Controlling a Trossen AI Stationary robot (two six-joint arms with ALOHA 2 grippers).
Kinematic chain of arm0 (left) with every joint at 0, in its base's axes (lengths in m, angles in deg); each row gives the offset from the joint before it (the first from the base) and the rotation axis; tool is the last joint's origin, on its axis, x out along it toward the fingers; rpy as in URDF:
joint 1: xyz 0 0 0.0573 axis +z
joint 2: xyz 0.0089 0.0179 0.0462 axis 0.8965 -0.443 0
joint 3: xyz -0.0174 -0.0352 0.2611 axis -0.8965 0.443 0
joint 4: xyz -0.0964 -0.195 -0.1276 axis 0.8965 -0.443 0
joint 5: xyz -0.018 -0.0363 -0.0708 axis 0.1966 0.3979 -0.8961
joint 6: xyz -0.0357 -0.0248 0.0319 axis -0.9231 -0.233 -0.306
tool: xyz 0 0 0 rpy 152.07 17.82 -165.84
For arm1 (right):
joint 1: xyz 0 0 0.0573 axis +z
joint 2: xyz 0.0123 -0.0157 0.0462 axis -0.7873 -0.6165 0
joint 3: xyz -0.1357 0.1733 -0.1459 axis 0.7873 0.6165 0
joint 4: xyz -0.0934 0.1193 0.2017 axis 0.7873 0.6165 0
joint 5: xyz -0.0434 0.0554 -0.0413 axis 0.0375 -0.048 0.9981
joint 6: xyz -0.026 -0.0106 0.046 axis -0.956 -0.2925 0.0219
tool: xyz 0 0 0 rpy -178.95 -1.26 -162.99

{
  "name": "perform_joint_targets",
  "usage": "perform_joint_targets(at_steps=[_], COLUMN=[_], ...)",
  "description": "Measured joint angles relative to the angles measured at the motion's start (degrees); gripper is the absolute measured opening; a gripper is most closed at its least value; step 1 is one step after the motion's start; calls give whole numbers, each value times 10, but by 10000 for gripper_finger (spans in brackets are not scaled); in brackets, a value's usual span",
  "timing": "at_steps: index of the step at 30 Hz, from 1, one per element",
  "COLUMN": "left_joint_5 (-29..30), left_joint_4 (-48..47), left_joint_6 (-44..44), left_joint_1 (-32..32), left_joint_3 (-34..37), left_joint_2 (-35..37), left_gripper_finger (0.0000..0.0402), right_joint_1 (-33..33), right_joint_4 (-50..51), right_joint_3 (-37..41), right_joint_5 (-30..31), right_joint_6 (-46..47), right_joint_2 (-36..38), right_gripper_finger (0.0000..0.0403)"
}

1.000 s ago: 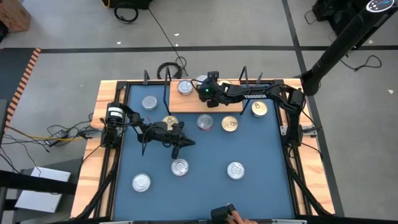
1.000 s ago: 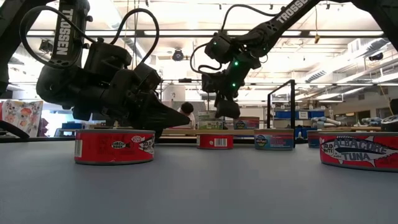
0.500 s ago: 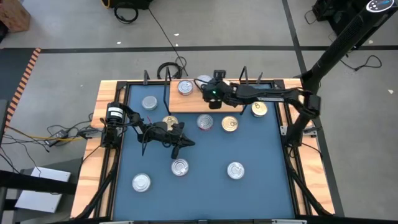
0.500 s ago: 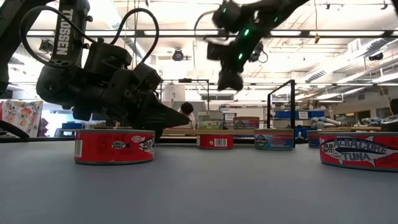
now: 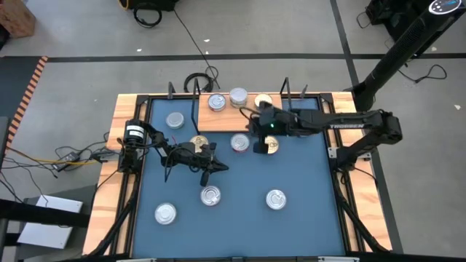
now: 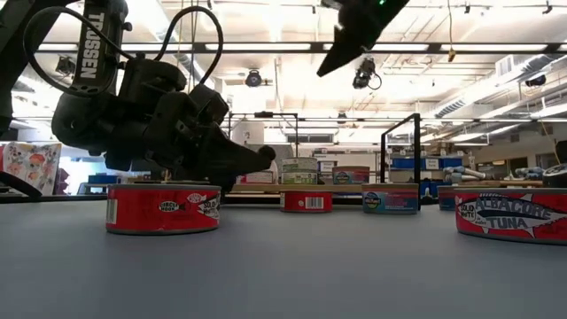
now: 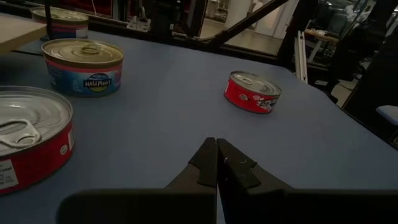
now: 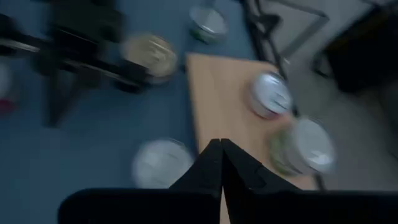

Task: Stack canned seafood by type on shelf
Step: Stack the blue tuna can on top of the other blue tuna can on the shelf

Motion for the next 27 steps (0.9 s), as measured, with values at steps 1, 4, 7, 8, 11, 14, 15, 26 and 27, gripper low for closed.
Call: perform_joint_targets(at_steps=[1, 4, 7, 8, 11, 14, 15, 26, 27], left_joint_5=[0, 0, 0, 0, 0, 0, 0, 0, 0], left_joint_4=[0, 0, 0, 0, 3, 6, 6, 4, 4], left_joint_6=[0, 0, 0, 0, 3, 5, 5, 15, 15], left_joint_1=[0, 0, 0, 0, 0, 0, 0, -3, -4], left_joint_3=[0, 0, 0, 0, 0, 0, 0, 0, 0], left_joint_2=[0, 0, 0, 0, 0, 0, 0, 0, 0], left_gripper_finger=[3, 3, 3, 3, 3, 3, 3, 3, 3], right_joint_1=[10, 40, 73, 84, 116, 145, 156, 272, 277], right_joint_4=[-18, -85, -168, -194, -273, -345, -368, -370, -345], right_joint_3=[15, 71, 132, 152, 209, 254, 268, 322, 322], right_joint_5=[-7, -11, -14, -14, -18, -44, -58, -48, -37], right_joint_6=[7, 34, 64, 75, 113, 168, 187, 319, 331], right_joint_2=[6, 24, 45, 51, 66, 78, 79, 79, 80], right_gripper_finger=[6, 7, 6, 4, 4, 4, 4, 12, 14])
